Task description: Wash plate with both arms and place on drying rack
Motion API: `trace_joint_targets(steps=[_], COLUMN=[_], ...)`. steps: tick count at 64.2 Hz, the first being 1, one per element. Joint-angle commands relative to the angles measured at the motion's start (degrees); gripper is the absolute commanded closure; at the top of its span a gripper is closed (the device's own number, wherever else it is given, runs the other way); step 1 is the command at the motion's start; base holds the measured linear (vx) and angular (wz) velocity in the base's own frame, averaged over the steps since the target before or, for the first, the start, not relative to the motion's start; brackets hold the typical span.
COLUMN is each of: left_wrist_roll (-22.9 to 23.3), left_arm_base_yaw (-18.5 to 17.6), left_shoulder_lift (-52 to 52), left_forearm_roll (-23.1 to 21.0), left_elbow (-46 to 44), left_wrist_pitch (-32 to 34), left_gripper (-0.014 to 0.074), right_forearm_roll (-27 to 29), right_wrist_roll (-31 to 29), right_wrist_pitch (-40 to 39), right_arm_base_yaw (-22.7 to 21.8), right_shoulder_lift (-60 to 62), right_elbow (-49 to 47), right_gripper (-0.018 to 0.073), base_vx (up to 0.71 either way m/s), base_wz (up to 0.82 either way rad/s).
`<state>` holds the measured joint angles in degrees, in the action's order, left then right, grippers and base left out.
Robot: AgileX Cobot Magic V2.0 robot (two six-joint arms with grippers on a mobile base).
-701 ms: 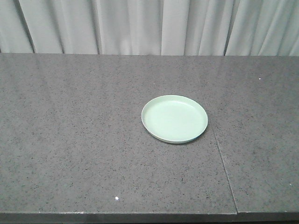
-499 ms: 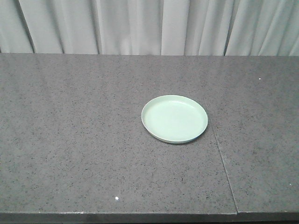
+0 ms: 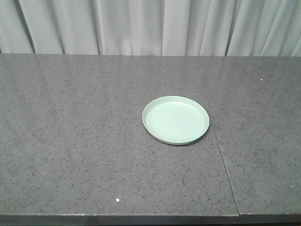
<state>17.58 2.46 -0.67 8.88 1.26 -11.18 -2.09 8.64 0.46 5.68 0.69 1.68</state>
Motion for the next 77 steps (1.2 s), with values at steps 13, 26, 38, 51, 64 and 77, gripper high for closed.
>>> trace_joint_targets(steps=[13, 26, 38, 51, 64, 77], left_wrist_roll=[0.34, 0.34, 0.34, 0.34, 0.34, 0.34], left_arm_base_yaw=[0.09, 0.09, 0.09, 0.09, 0.09, 0.09], left_shoulder_lift=[-0.79, -0.79, -0.79, -0.79, -0.79, -0.79], left_forearm_roll=[0.17, 0.17, 0.17, 0.17, 0.17, 0.17], left_elbow=[-1.48, -1.48, -1.48, -1.48, -1.48, -1.48], left_wrist_pitch=[3.98, 3.98, 3.98, 3.98, 3.98, 3.98], left_gripper=[0.0603, 0.0603, 0.0603, 0.0603, 0.0603, 0.0603], right_forearm_roll=[-0.45, -0.18, 5.17, 6.38, 6.44, 7.15], right_wrist_roll=[-0.08, 0.05, 3.57, 3.51, 3.27, 3.22], right_wrist_pitch=[-4.38, -4.38, -7.63, -3.31, 5.14, -1.27], right_arm_base_yaw=[0.04, 0.04, 0.04, 0.04, 0.04, 0.04], right_shoulder_lift=[0.19, 0.19, 0.19, 0.19, -4.62, -10.83], right_elbow=[0.06, 0.06, 0.02, -4.83, -15.16, -21.66], right_gripper=[0.0564, 0.0564, 0.0564, 0.0563, 0.0561, 0.0561], base_vx=[0.00, 0.00, 0.00, 0.00, 0.00, 0.00], base_wz=[0.00, 0.00, 0.00, 0.00, 0.00, 0.00])
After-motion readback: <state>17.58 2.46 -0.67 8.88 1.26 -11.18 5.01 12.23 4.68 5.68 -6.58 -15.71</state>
